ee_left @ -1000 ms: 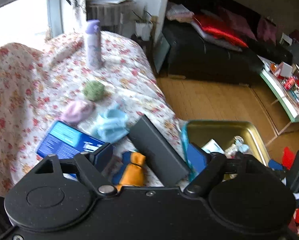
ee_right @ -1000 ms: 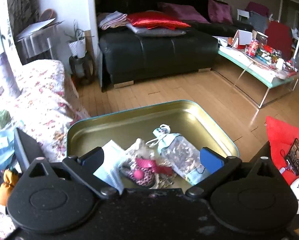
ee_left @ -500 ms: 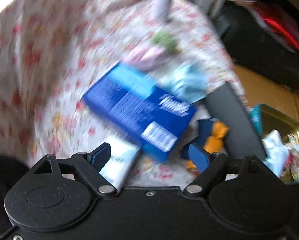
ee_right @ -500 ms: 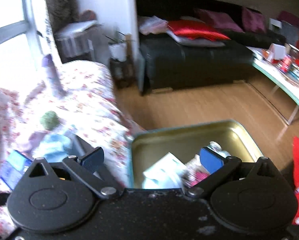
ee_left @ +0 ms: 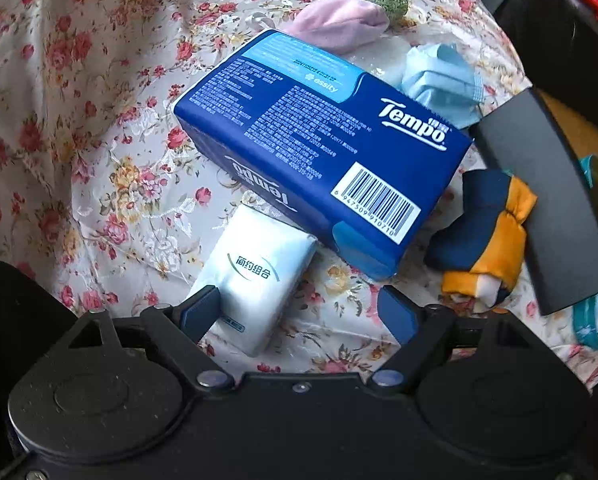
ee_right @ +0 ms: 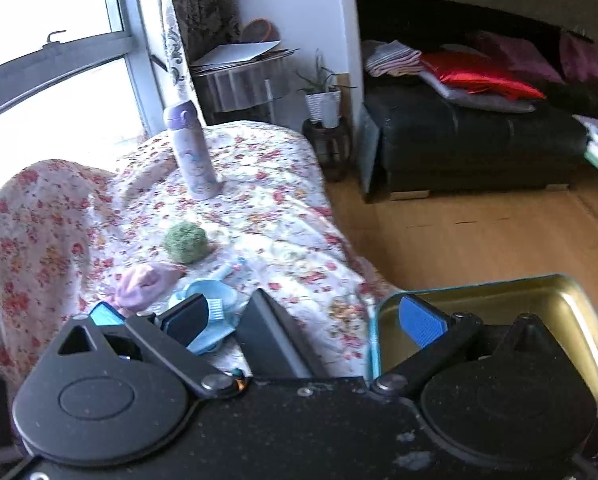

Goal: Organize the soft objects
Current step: 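Grasp the small white tissue packet with the left tool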

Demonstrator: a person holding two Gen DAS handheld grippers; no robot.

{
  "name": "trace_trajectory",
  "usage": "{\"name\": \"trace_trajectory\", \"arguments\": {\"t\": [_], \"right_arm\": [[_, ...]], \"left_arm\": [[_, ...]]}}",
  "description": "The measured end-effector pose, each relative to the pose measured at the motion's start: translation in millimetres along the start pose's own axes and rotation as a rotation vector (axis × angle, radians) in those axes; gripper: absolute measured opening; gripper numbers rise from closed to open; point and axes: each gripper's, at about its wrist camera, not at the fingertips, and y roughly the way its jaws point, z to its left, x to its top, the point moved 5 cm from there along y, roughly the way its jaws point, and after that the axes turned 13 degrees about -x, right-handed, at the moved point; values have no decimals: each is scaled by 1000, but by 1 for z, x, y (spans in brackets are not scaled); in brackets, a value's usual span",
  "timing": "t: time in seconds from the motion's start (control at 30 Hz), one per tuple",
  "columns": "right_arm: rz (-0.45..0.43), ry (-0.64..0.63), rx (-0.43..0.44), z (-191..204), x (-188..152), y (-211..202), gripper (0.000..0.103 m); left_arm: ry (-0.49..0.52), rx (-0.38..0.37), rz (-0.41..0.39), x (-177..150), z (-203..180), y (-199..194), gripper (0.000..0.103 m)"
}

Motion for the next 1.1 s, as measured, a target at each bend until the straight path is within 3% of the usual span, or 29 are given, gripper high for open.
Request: {"name": "trace_trajectory", "arguments": {"t": [0.33, 0.5, 0.8, 0.97, 1.1], "right_arm": [[27, -15, 78, 13, -4, 6, 102], [42, 1, 98, 13, -7, 8, 102], [33, 26, 129, 10, -12, -1, 102], [41, 58, 154, 7, -18, -3, 102], [54, 92, 174, 4, -22, -2, 102]], "left_arm": [[-6, -15, 30, -7, 5, -4, 82], [18, 80, 44, -6, 10, 7, 81], [-152, 137, 6, 51, 69, 2, 72], [-277, 90, -10, 77, 99, -10, 72], [-310, 69, -13, 81, 107, -18, 72]]}}
